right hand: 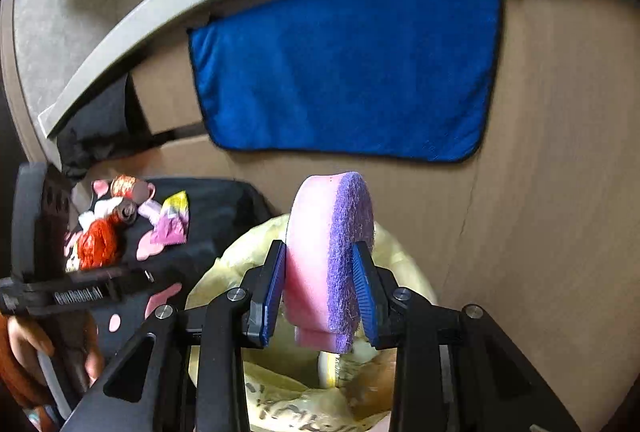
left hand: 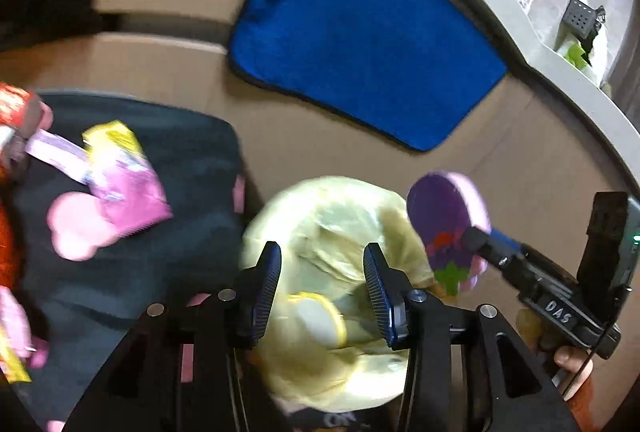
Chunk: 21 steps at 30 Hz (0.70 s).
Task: Collect trash
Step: 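Carry the pink-purple sponge to the yellow trash bag and open the right tool, then move both tools back over the pile of wrappers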
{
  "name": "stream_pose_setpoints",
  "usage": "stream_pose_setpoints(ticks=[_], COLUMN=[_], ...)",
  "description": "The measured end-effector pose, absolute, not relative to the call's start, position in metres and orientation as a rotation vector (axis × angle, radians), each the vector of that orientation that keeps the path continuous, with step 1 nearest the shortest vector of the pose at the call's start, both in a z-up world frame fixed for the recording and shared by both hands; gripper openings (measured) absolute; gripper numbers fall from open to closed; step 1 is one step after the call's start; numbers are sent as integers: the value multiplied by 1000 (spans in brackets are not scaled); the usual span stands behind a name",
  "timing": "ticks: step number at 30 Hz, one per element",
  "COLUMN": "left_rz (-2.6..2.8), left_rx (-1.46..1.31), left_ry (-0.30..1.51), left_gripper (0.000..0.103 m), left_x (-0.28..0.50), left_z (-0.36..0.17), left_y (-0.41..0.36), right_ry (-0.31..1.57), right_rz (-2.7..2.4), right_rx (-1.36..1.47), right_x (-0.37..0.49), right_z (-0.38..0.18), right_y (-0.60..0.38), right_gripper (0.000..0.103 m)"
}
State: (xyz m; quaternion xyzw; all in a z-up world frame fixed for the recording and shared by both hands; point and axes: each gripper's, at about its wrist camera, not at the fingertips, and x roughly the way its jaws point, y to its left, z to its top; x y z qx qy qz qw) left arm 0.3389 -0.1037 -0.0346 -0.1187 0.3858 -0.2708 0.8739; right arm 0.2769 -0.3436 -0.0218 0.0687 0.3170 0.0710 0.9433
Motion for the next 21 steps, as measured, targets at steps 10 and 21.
stream_pose_setpoints(ticks=[10,21], left_rz=[-365,-113], left_rx=[-165,-187], left_ry=[730,649], left_gripper=[44,44], left_x=[302,262], left_z=[-19,-8], left_y=[-13,107], right_ry=[705,599], right_rz=[172,217], right_rx=[124,49], right_x=[296,278], right_z=[-45,-15], right_y=[-315,-259], right_gripper=[58,53])
